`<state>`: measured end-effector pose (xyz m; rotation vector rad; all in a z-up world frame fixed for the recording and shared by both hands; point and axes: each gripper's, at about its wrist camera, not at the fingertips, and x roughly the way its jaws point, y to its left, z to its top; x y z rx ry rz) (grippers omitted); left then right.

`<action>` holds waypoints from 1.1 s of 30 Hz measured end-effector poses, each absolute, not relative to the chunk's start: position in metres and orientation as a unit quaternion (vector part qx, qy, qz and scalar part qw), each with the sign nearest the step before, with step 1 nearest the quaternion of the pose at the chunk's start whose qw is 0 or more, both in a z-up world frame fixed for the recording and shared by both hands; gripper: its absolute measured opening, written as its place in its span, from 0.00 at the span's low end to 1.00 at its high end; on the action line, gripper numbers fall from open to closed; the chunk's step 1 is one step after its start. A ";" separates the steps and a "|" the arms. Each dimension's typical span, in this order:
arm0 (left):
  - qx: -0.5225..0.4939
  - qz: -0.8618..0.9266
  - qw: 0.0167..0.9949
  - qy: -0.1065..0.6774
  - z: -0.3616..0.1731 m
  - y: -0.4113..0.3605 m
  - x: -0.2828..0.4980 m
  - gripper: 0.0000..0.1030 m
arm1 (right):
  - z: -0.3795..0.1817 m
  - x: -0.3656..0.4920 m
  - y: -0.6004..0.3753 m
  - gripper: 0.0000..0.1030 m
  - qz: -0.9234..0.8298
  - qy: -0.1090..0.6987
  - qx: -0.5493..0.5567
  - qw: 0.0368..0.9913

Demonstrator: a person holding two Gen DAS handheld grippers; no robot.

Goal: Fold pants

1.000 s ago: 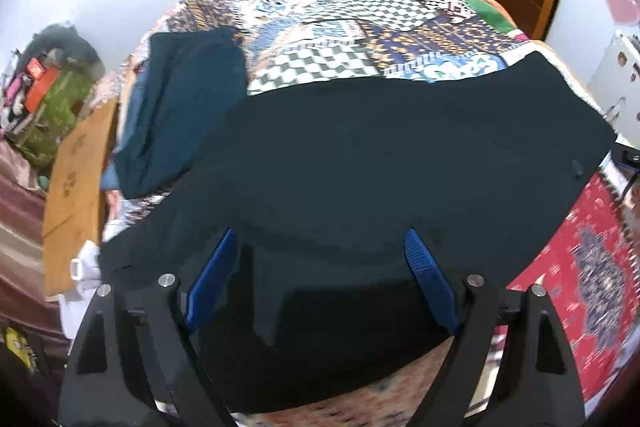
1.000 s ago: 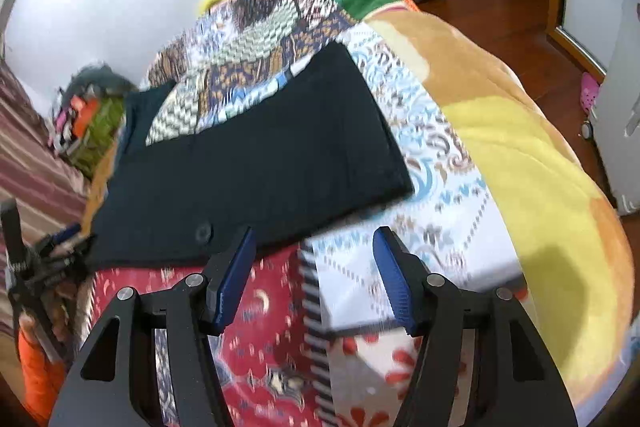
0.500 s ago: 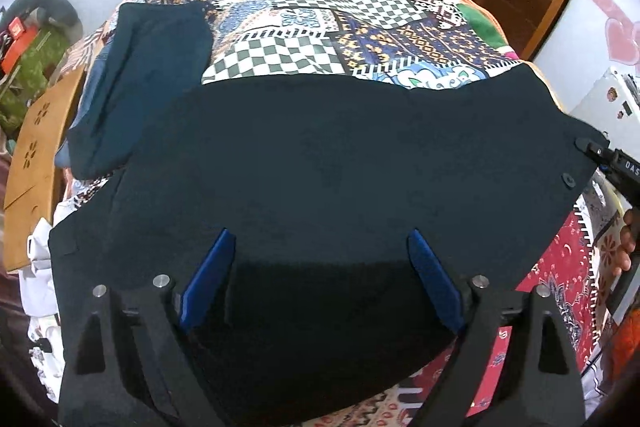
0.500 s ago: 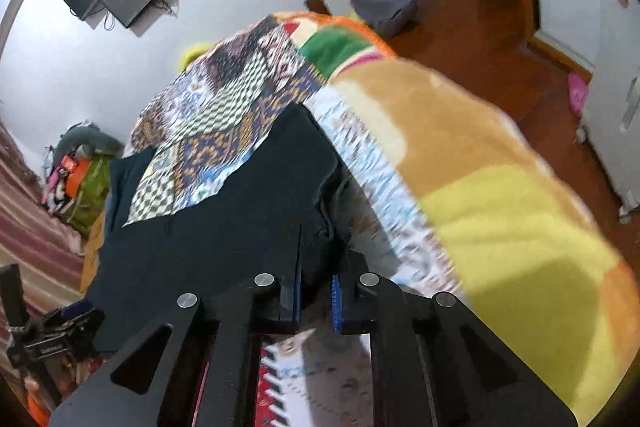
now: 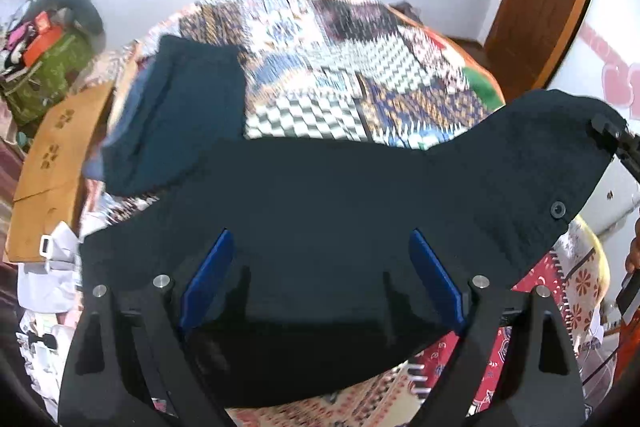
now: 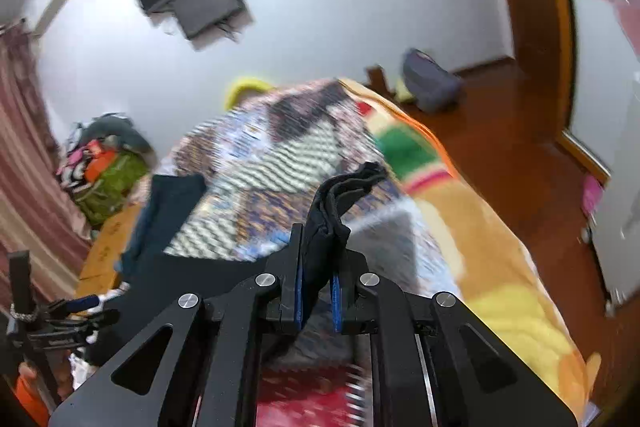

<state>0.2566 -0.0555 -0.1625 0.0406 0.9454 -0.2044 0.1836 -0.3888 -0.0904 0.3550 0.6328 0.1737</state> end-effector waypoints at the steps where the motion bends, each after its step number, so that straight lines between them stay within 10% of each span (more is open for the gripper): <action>1: 0.018 -0.097 0.889 0.448 -0.157 -0.052 0.254 0.87 | -0.082 0.186 -0.380 0.09 0.096 0.302 0.170 0.933; 13: -0.005 -0.070 0.919 0.389 -0.116 0.003 0.224 0.89 | -0.045 0.221 -0.248 0.09 0.220 0.286 0.119 0.925; 27: -0.054 -0.030 0.913 0.404 -0.128 0.060 0.199 0.89 | -0.166 0.220 -0.118 0.09 0.338 0.464 0.012 0.819; 33: -0.055 -0.025 0.906 0.419 -0.137 0.061 0.198 0.89 | -0.175 0.204 -0.111 0.25 0.367 0.492 -0.021 0.790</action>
